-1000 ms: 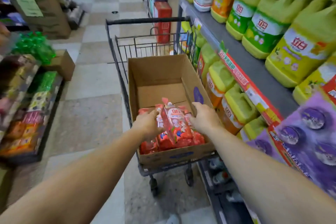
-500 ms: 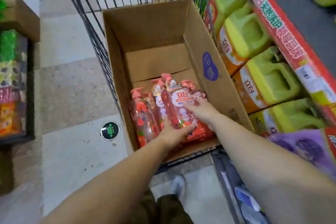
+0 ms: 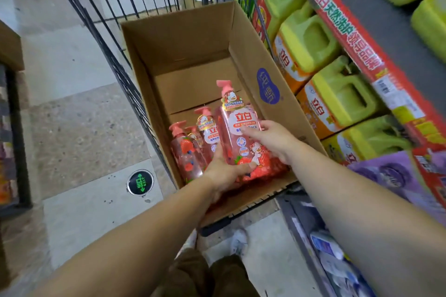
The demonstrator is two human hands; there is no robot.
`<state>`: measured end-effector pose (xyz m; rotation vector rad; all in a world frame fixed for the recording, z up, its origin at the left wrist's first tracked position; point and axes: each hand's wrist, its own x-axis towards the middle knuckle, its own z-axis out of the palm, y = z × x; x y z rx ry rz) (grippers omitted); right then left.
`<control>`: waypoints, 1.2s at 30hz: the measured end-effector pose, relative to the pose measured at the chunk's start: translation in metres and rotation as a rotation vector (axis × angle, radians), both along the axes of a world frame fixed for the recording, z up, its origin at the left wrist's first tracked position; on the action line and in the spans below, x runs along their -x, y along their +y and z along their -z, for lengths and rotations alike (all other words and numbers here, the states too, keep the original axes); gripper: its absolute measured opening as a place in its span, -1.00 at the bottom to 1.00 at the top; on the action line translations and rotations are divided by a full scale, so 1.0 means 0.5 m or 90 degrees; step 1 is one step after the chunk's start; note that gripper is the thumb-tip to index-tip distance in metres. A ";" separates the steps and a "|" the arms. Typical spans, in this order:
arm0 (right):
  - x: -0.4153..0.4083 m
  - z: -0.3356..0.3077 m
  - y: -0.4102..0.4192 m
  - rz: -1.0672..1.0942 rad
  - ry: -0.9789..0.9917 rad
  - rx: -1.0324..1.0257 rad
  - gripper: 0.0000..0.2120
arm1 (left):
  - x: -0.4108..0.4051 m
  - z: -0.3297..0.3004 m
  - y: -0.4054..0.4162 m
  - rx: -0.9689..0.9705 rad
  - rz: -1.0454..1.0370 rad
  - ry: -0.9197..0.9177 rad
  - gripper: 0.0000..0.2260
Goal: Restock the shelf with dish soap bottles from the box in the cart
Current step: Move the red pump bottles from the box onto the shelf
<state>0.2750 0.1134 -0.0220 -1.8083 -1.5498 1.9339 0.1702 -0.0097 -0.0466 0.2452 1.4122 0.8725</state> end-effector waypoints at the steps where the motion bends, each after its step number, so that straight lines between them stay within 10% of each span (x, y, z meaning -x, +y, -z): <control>1: 0.001 -0.022 -0.003 0.020 0.005 -0.024 -0.67 | 0.010 -0.015 0.005 -0.023 0.014 0.005 -0.30; 13: -0.096 -0.347 -0.110 0.063 0.090 -0.396 -0.05 | 0.032 -0.302 0.046 -0.479 0.236 0.007 -0.26; 36: -0.954 -0.837 -0.934 0.428 -0.051 -0.908 -0.19 | -0.862 -0.815 -0.453 -0.887 0.598 -0.124 -0.20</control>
